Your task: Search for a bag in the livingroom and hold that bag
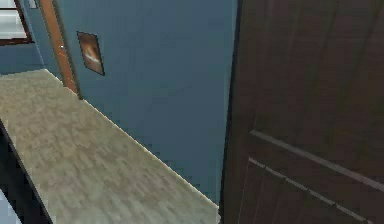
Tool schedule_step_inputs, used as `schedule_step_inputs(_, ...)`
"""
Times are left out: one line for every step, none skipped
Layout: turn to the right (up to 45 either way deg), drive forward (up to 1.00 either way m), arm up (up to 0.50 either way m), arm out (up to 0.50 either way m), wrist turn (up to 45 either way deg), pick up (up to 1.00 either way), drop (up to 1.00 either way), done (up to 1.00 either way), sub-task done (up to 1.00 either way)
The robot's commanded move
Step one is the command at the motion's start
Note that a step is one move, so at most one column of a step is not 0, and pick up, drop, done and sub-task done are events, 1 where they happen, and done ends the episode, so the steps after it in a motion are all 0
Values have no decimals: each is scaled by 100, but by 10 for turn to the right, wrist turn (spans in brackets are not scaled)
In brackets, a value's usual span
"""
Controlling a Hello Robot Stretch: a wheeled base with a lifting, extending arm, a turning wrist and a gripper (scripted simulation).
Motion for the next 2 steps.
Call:
schedule_step_inputs(-60, 0, 0, 0, 0, 0, 0, 0, 0)
schedule_step_inputs(0, 55, 0, 0, 0, 0, 0, 0, 0)
